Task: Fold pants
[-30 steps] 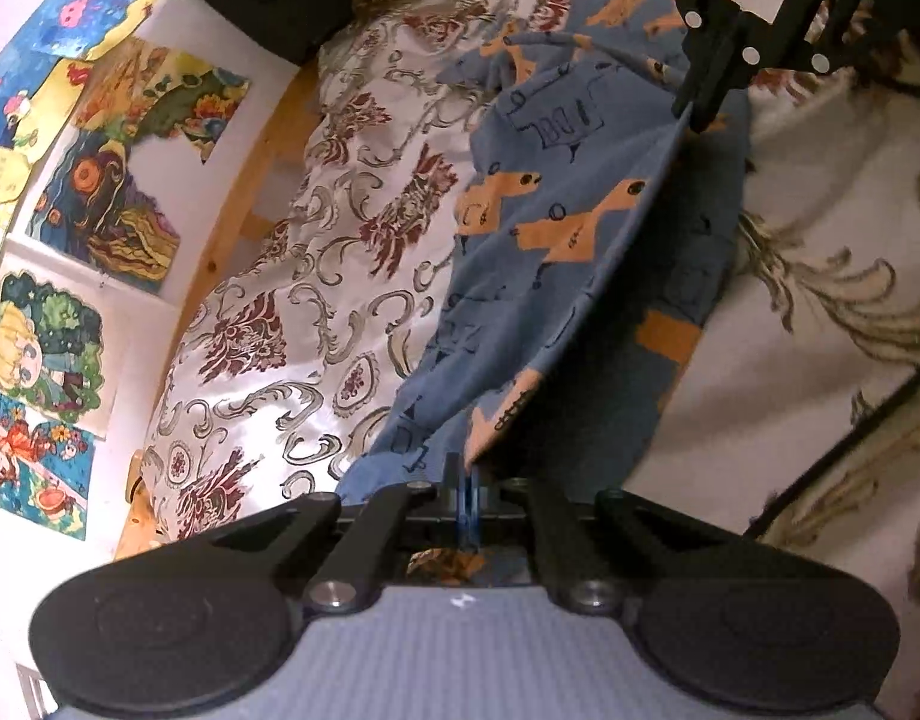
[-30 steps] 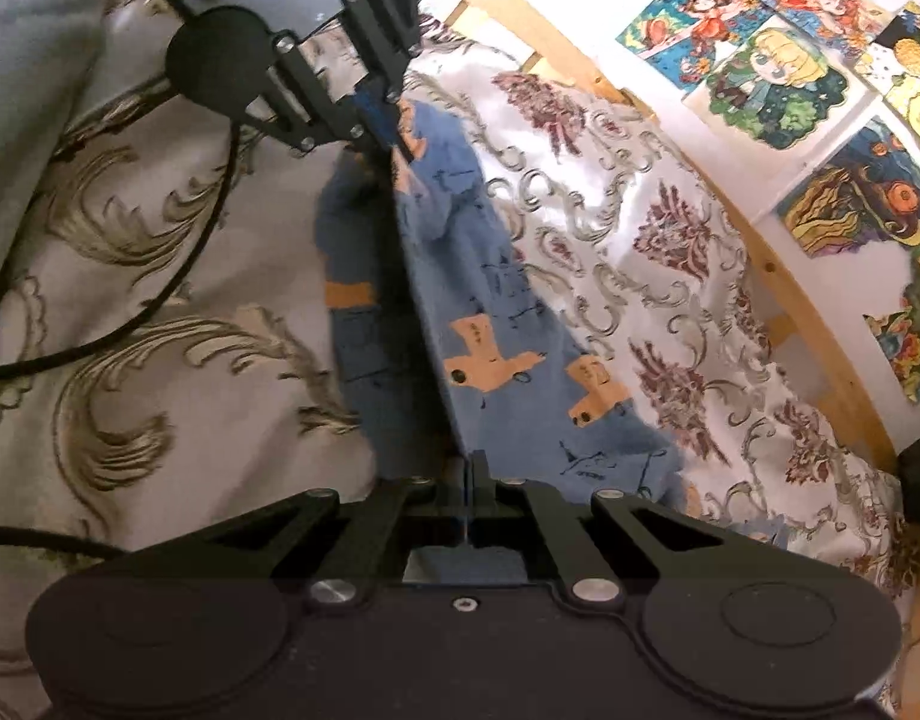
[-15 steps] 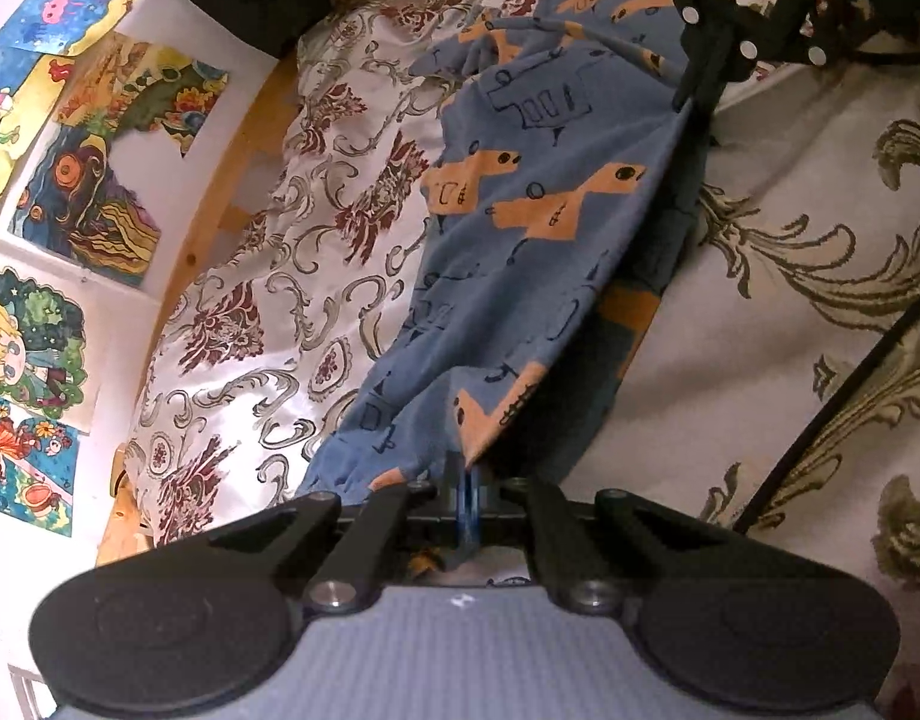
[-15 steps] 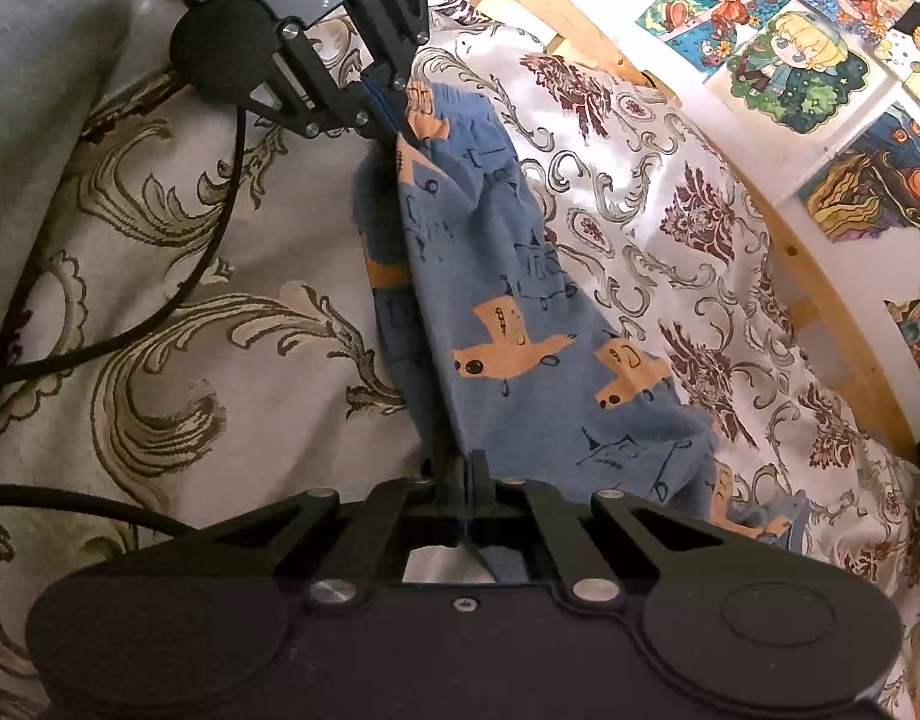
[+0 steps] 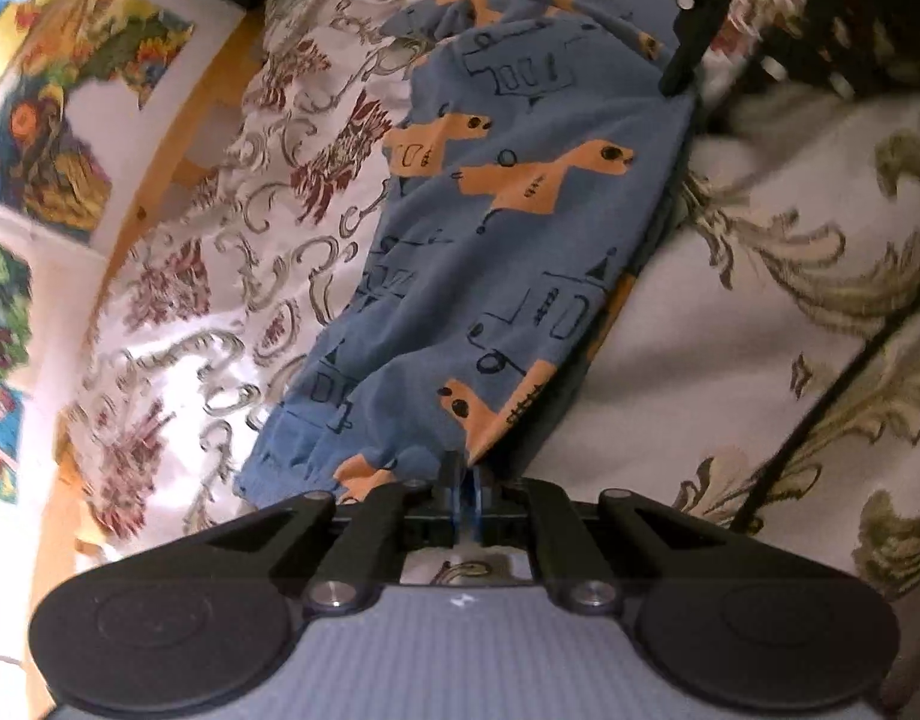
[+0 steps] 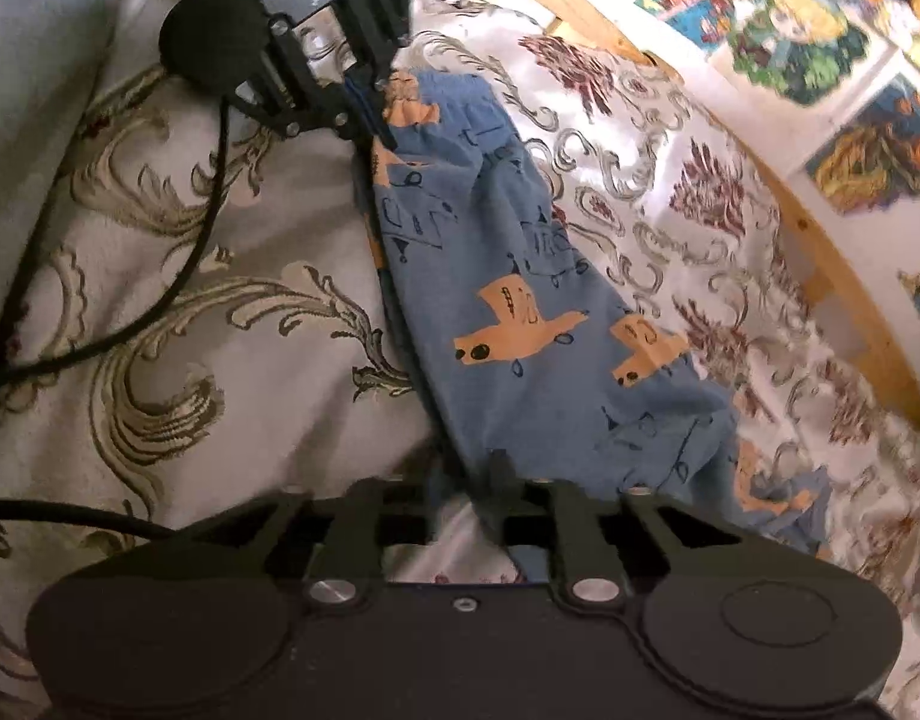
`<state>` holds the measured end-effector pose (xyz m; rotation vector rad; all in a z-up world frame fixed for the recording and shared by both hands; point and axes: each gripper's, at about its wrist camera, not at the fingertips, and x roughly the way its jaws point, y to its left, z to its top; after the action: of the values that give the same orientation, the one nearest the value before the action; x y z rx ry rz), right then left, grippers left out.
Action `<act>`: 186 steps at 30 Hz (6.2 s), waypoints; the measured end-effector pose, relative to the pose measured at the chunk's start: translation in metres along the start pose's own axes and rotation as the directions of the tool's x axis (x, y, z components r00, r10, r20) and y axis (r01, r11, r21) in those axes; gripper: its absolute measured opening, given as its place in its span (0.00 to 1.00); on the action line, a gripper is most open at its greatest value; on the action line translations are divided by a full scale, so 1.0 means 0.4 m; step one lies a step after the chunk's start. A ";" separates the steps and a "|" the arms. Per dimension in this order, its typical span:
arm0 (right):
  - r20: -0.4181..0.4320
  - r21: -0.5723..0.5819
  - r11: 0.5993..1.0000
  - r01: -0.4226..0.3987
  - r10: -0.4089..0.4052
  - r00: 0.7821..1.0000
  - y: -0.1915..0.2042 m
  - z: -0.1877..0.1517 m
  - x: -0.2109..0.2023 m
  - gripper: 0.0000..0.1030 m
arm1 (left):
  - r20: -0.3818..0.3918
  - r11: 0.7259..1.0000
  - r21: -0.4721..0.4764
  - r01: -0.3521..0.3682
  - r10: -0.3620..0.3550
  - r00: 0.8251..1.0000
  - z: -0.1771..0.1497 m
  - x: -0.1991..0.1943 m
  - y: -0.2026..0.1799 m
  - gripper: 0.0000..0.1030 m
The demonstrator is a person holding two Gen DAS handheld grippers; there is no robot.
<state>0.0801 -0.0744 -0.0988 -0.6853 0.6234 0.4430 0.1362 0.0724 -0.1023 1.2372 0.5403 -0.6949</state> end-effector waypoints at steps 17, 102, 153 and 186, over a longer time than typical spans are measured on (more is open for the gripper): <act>-0.128 0.414 0.905 0.102 -0.053 0.990 -0.345 -0.186 -0.213 0.99 | 0.213 0.912 -0.366 0.187 -0.113 0.970 0.340 -0.131 -0.030 0.66; -0.030 0.878 0.471 0.083 -0.118 0.993 -0.988 -0.182 0.019 0.00 | 0.328 0.930 -0.249 -0.271 0.344 0.880 0.553 -0.015 -0.257 0.02; -0.442 0.897 -0.073 0.436 -0.150 0.884 -0.601 -0.548 -0.224 0.24 | 0.336 0.995 0.021 -0.097 0.085 0.938 0.507 -0.006 -0.374 0.01; -0.191 0.913 -0.401 0.078 -0.249 0.949 -0.654 -0.704 -0.270 0.96 | 0.443 0.607 -0.318 0.728 -0.584 0.680 1.032 0.321 0.166 0.99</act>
<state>0.0413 -0.4714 -0.0824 1.0864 0.5216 -0.5252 0.2730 -0.3393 -0.0461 0.4066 0.8768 -1.2755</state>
